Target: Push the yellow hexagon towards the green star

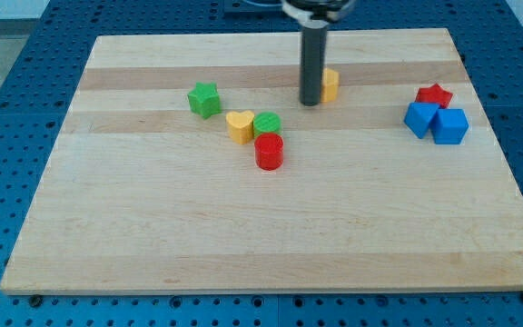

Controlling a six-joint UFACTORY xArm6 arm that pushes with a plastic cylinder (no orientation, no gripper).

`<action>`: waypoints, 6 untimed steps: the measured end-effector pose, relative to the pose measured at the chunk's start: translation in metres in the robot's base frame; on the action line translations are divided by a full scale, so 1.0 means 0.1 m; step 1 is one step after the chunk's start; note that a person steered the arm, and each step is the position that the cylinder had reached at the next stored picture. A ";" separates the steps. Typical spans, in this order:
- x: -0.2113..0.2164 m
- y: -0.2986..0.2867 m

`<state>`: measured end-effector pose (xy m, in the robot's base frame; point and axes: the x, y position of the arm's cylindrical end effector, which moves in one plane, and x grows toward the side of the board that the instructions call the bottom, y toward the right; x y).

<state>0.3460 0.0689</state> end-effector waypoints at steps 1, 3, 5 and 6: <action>0.00 0.03; -0.13 0.62; -0.56 -0.66; -0.60 -0.71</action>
